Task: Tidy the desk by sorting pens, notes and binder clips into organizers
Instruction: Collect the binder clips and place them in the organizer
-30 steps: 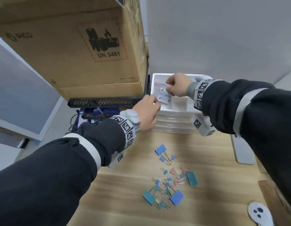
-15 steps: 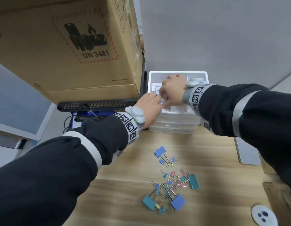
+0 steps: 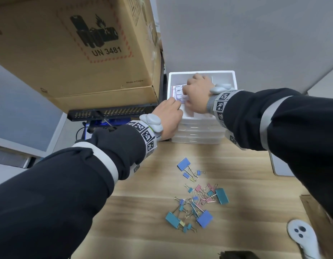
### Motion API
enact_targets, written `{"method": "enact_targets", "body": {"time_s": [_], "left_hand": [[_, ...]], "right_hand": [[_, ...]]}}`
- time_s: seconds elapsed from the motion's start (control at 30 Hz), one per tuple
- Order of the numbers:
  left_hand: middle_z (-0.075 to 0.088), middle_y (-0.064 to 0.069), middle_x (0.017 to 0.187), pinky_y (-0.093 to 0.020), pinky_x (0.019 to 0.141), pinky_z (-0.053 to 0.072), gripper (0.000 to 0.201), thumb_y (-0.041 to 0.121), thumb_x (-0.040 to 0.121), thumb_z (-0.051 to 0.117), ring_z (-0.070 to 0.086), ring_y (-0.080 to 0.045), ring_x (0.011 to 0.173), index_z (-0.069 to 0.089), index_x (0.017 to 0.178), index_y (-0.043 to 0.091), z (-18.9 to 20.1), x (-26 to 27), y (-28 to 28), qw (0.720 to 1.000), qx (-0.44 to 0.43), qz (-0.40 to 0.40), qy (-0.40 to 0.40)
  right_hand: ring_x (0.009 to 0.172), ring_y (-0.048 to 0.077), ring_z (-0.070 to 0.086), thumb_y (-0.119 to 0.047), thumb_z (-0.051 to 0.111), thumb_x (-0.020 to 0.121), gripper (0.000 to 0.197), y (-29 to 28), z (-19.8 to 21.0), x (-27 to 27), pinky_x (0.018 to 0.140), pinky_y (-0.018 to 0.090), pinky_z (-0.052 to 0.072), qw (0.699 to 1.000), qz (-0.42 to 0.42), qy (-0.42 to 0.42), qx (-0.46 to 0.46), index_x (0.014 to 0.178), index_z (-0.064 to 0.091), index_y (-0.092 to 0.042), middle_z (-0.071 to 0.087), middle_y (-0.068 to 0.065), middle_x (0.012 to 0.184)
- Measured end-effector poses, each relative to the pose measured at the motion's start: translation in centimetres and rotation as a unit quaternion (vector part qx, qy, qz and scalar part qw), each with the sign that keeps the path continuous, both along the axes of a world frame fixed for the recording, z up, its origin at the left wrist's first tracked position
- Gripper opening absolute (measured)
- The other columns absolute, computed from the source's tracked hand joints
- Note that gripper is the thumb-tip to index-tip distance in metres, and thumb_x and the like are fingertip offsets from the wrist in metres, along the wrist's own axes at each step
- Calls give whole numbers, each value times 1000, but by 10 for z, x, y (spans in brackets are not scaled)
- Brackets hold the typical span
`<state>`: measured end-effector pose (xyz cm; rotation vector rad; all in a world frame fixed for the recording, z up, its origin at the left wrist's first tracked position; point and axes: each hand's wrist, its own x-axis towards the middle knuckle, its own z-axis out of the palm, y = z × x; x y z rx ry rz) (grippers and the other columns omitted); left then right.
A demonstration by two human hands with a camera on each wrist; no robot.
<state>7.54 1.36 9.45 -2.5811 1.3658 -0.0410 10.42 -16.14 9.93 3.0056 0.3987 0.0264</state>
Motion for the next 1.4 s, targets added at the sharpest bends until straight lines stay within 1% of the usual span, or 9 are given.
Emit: {"method": "enact_targets", "body": {"time_s": [0.2, 0.33, 0.53, 0.63, 0.77, 0.93, 1.07, 1.2, 1.4], "left_hand": [[54, -14, 85, -36, 65, 36, 18, 10, 59, 64, 48, -32, 82, 59, 76, 5, 2, -17, 9, 1000, 5, 2, -11], [52, -14, 88, -38, 61, 34, 27, 9, 60, 62, 46, -32, 79, 56, 87, 5, -7, -36, 16, 1000, -17, -10, -12], [59, -6, 104, -38, 69, 46, 24, 24, 85, 59, 56, -27, 90, 54, 106, 12, -42, -72, 30, 977, 91, 83, 171], [61, -5, 93, -33, 64, 43, 20, 30, 90, 60, 54, -23, 76, 54, 96, 12, -65, -96, 38, 935, 186, 152, 262], [54, 3, 76, -24, 51, 35, 30, 43, 81, 72, 50, -13, 62, 56, 85, 18, -118, -147, 55, 889, 176, 239, 349], [66, 1, 78, -26, 53, 45, 57, 69, 64, 75, 59, -15, 64, 68, 85, 16, -163, -183, 64, 850, 191, 246, 425], [68, 1, 78, -29, 59, 51, 75, 83, 51, 70, 62, -17, 64, 68, 87, 16, -171, -193, 60, 855, 205, 254, 403], [52, 4, 58, -24, 48, 36, 65, 78, 52, 73, 46, -16, 49, 55, 65, 17, -167, -199, 54, 860, 206, 254, 392], [51, 4, 62, -22, 47, 36, 44, 56, 66, 78, 47, -14, 51, 54, 69, 19, -162, -205, 43, 855, 235, 250, 390]], "right_hand": [[83, 34, 56, -18, 55, 75, 22, -11, 4, -40, 70, 39, 45, 972, 97, -102, 186, 92, 66, -9, 63, 9, 88], [70, 31, 58, -16, 55, 80, 21, -12, 3, -77, 57, 34, 45, 959, 111, -103, 238, 98, 63, -9, 63, 6, 91], [70, 27, 61, -24, 59, 86, 21, -12, -33, -131, 60, 30, 46, 976, 94, 51, 189, 105, 61, -16, 66, -4, 83], [80, 23, 62, -29, 60, 84, 14, -17, -67, -155, 62, 28, 43, 972, 50, 199, 119, 96, 55, -23, 61, -9, 87], [86, 21, 60, -37, 70, 78, 22, -24, -116, -201, 74, 38, 55, 939, -11, 331, 90, 90, 57, -23, 58, -7, 95], [92, 16, 52, -37, 81, 65, 37, -28, -155, -246, 71, 33, 49, 935, -4, 342, 92, 86, 52, -29, 52, -10, 97], [97, 19, 52, -34, 81, 70, 43, -24, -169, -259, 68, 31, 42, 944, -1, 322, 75, 100, 51, -26, 52, -5, 106], [98, 22, 53, -25, 76, 72, 39, -18, -177, -264, 75, 37, 51, 935, -8, 345, 82, 100, 48, -24, 53, -1, 106], [94, 20, 49, -25, 72, 70, 38, -19, -181, -266, 74, 36, 51, 934, -34, 344, 89, 101, 50, -24, 50, -3, 99]]}}
